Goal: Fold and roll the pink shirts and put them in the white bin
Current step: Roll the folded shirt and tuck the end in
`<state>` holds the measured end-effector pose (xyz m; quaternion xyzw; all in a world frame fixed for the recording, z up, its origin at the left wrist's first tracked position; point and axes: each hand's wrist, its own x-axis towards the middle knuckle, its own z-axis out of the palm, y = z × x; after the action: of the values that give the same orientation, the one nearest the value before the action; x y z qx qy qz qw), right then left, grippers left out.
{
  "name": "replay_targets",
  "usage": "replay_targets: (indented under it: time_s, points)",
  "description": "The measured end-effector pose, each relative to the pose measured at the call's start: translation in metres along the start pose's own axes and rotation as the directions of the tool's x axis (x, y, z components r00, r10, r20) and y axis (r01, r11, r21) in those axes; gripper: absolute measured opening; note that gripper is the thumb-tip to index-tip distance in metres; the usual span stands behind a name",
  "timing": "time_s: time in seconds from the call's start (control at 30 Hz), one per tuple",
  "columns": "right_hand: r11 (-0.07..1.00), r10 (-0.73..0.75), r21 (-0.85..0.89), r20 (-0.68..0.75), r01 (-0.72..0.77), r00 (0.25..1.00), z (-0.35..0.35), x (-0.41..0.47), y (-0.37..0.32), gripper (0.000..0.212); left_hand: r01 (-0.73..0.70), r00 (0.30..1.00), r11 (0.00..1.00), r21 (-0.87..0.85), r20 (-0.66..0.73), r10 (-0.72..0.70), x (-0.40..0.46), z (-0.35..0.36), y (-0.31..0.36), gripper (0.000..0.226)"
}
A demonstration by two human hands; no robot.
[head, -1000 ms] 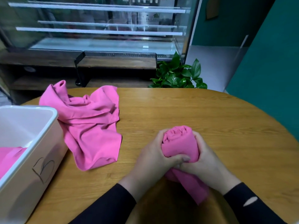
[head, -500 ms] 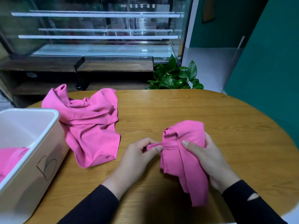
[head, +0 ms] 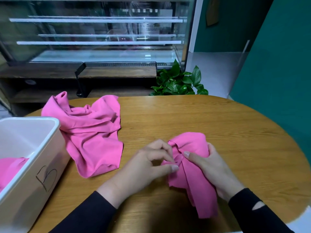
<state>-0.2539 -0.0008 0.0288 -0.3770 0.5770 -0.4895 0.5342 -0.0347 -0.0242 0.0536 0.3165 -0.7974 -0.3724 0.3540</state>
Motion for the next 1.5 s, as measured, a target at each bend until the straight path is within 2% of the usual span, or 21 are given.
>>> replay_targets:
  time_s: [0.07, 0.13, 0.27, 0.33, 0.4, 0.47, 0.6, 0.67, 0.73, 0.77, 0.83, 0.87, 0.93, 0.97, 1.03, 1.1, 1.17, 1.23, 1.3, 1.37, 1.5]
  points:
    - [0.999, 0.015, -0.036, 0.010, -0.015, 1.000, 0.002, 0.000, 0.000, 0.056, 0.037, 0.993, 0.998, -0.059, 0.114, -0.030, 0.002, 0.001, 0.006, 0.030]
    - [0.997, 0.020, -0.077, 0.011, -0.019, 1.000, 0.004, 0.001, 0.000, 0.057, 0.007, 0.989, 0.996, -0.093, 0.148, 0.006, 0.004, 0.001, 0.013, 0.040]
    - [0.992, 0.034, -0.126, 0.041, -0.029, 0.999, 0.007, -0.002, 0.001, 0.054, -0.003, 0.999, 0.943, -0.334, 0.029, 0.013, -0.002, -0.004, 0.023, 0.031]
    - [0.995, 0.042, -0.094, 0.062, -0.036, 0.997, 0.012, -0.005, 0.002, 0.059, 0.024, 0.987, 0.845, -0.534, -0.122, -0.105, -0.003, 0.001, 0.025, 0.023]
    - [0.996, 0.012, -0.087, 0.022, -0.010, 1.000, 0.019, -0.010, 0.005, 0.064, 0.067, 0.914, 0.700, -0.711, -0.238, -0.330, -0.002, 0.007, 0.022, 0.034]
    - [0.984, -0.063, -0.174, -0.082, 0.048, 0.995, 0.028, -0.015, 0.007, 0.064, 0.088, 0.814, 0.607, -0.789, -0.294, -0.501, 0.000, 0.011, 0.020, 0.037]
    - [0.922, -0.249, -0.353, -0.227, 0.158, 0.942, 0.045, -0.029, 0.008, 0.081, 0.059, 0.710, 0.500, -0.864, -0.316, -0.629, -0.003, 0.020, 0.007, 0.050]
    - [0.899, -0.298, -0.394, -0.231, 0.191, 0.926, 0.053, -0.037, 0.007, 0.090, 0.135, 0.708, 0.548, -0.826, -0.306, -0.636, -0.007, 0.025, 0.002, 0.041]
    - [0.878, -0.332, -0.430, -0.234, 0.209, 0.914, 0.055, -0.042, 0.005, 0.095, 0.241, 0.754, 0.637, -0.733, -0.272, -0.598, -0.011, 0.026, -0.003, 0.029]
    - [0.859, -0.352, -0.464, -0.231, 0.215, 0.907, 0.054, -0.043, 0.003, 0.098, 0.279, 0.789, 0.666, -0.692, -0.230, -0.570, -0.012, 0.026, -0.005, 0.030]
    - [0.811, -0.371, -0.540, -0.175, 0.227, 0.912, 0.050, -0.043, -0.002, 0.100, 0.330, 0.846, 0.693, -0.641, -0.125, -0.518, -0.013, 0.023, -0.008, 0.056]
    - [0.785, -0.364, -0.574, -0.121, 0.234, 0.923, 0.048, -0.043, -0.005, 0.098, 0.349, 0.851, 0.696, -0.627, -0.099, -0.516, -0.013, 0.019, -0.010, 0.073]
    - [0.694, -0.313, -0.676, 0.030, 0.250, 0.949, 0.045, -0.041, -0.011, 0.089, 0.383, 0.855, 0.729, -0.568, -0.080, -0.512, -0.013, 0.010, -0.010, 0.088]
    - [0.621, -0.285, -0.734, 0.114, 0.275, 0.952, 0.044, -0.041, -0.012, 0.086, 0.400, 0.872, 0.779, -0.483, -0.062, -0.486, -0.012, 0.005, -0.009, 0.089]
    - [0.484, -0.248, -0.793, 0.280, 0.369, 0.927, 0.042, -0.040, -0.013, 0.093, 0.443, 0.893, 0.876, -0.191, 0.012, -0.449, -0.011, -0.004, -0.005, 0.090]
    - [0.340, -0.223, -0.808, 0.427, 0.480, 0.876, 0.040, -0.035, -0.010, 0.097, 0.421, 0.900, 0.904, 0.078, 0.087, -0.427, -0.009, -0.008, -0.003, 0.090]
    - [0.212, -0.205, -0.803, 0.521, 0.558, 0.828, 0.041, -0.030, -0.010, 0.089, 0.347, 0.920, 0.914, 0.211, 0.112, -0.375, -0.009, -0.005, -0.005, 0.087]
    - [0.236, -0.164, -0.809, 0.513, 0.538, 0.843, 0.039, -0.027, -0.012, 0.090, 0.324, 0.934, 0.921, 0.217, 0.082, -0.348, -0.013, -0.002, -0.011, 0.082]
    - [0.276, -0.121, -0.842, 0.448, 0.464, 0.886, 0.029, -0.025, -0.011, 0.100, 0.369, 0.925, 0.919, 0.138, 0.038, -0.377, -0.019, -0.007, -0.022, 0.081]
    - [0.287, -0.073, -0.862, 0.416, 0.419, 0.906, 0.016, -0.026, -0.003, 0.099, 0.411, 0.908, 0.905, 0.111, 0.032, -0.417, -0.024, -0.014, -0.033, 0.085]
    - [0.306, -0.072, -0.843, 0.443, 0.443, 0.893, 0.007, -0.028, 0.008, 0.080, 0.351, 0.901, 0.900, 0.260, 0.168, -0.400, -0.023, -0.032, -0.038, 0.083]
